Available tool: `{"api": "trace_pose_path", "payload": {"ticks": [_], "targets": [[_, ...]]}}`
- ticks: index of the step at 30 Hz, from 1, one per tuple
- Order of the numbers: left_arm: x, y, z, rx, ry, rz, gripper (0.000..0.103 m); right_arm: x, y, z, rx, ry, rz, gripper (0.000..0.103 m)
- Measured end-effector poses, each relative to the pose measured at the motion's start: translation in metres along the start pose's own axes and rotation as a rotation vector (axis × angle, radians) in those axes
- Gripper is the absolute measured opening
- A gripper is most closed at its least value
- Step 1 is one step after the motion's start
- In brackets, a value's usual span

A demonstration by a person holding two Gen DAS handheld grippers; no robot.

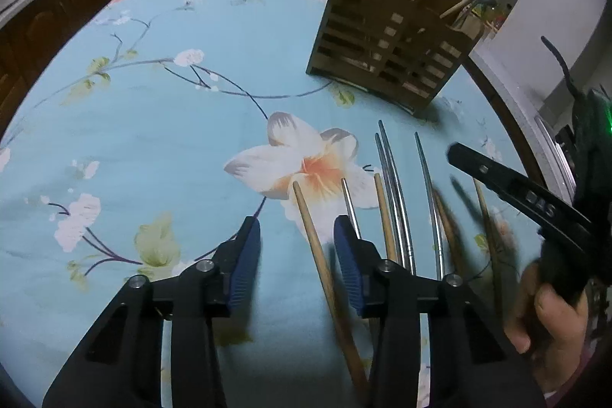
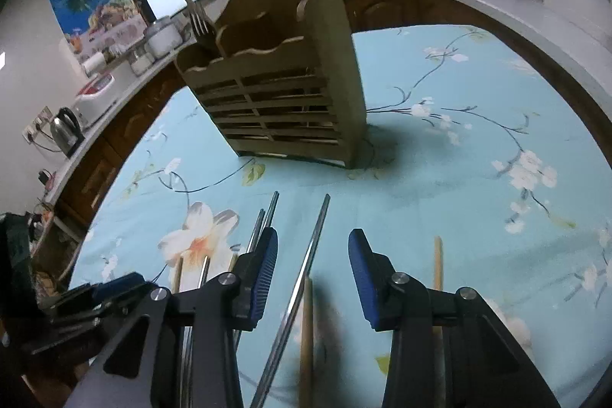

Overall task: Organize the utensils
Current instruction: 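Grasp a bamboo chopstick with the left tool while the right tool grasps a metal chopstick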

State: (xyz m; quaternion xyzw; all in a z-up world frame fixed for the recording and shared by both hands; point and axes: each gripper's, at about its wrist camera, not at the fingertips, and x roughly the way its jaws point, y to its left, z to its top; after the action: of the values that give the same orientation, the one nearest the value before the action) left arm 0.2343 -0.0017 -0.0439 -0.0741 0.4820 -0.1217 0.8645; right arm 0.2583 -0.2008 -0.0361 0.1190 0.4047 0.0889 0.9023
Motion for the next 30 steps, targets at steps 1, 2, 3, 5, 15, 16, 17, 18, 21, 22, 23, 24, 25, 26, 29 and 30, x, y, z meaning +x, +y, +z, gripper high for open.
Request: {"api": "trace_pose_path", "payload": {"ticks": [1, 2, 3, 5, 15, 16, 17, 18, 21, 22, 23, 24, 25, 26, 29, 30], "targets": [[0.003, 0.000, 0.001, -0.002, 0.008, -0.001, 0.037, 0.005, 0.001, 0.002, -0.004, 0.010, -0.004, 0.037], [0.006, 0.000, 0.001, -0.004, 0.015, -0.004, 0.035, 0.010, 0.002, 0.003, -0.005, 0.019, -0.006, 0.035], [0.008, -0.001, 0.001, -0.005, 0.022, -0.010, 0.032, 0.015, 0.002, 0.005, -0.007, 0.029, -0.008, 0.035], [0.011, -0.002, 0.002, 0.002, 0.019, -0.007, 0.029, 0.024, 0.003, 0.007, -0.010, 0.047, -0.018, 0.032], [0.024, -0.016, 0.010, 0.067, 0.009, 0.005, 0.007, 0.047, 0.014, 0.010, -0.099, 0.082, -0.107, 0.015], [0.024, -0.018, 0.010, 0.076, 0.005, 0.009, 0.006, 0.049, 0.018, 0.010, -0.132, 0.085, -0.128, 0.012], [0.024, -0.019, 0.010, 0.079, 0.002, 0.010, 0.006, 0.050, 0.021, 0.010, -0.151, 0.083, -0.145, 0.009], [0.024, -0.018, 0.010, 0.080, -0.001, 0.008, 0.006, 0.049, 0.022, 0.009, -0.158, 0.080, -0.151, 0.009], [0.024, -0.016, 0.011, 0.076, 0.002, 0.000, 0.005, 0.047, 0.019, 0.009, -0.134, 0.081, -0.135, 0.005], [0.023, -0.015, 0.012, 0.071, 0.004, -0.005, 0.005, 0.045, 0.016, 0.009, -0.109, 0.083, -0.111, 0.005], [0.022, -0.014, 0.011, 0.068, 0.006, -0.011, 0.005, 0.042, 0.013, 0.008, -0.085, 0.083, -0.085, 0.005], [0.019, -0.011, 0.011, 0.058, 0.006, -0.025, 0.004, 0.038, 0.011, 0.008, -0.070, 0.079, -0.067, 0.004], [0.016, -0.009, 0.011, 0.048, 0.001, -0.031, 0.004, 0.034, 0.010, 0.008, -0.060, 0.068, -0.058, 0.004], [0.013, -0.008, 0.011, 0.039, -0.005, -0.039, 0.004, 0.029, 0.008, 0.008, -0.053, 0.059, -0.046, 0.004], [-0.008, -0.003, 0.011, 0.022, -0.040, -0.066, 0.004, 0.007, 0.009, 0.007, -0.035, 0.031, 0.002, 0.004], [-0.015, -0.002, 0.012, 0.019, -0.055, -0.074, 0.004, -0.001, 0.009, 0.007, -0.036, 0.018, 0.010, 0.004]]}}
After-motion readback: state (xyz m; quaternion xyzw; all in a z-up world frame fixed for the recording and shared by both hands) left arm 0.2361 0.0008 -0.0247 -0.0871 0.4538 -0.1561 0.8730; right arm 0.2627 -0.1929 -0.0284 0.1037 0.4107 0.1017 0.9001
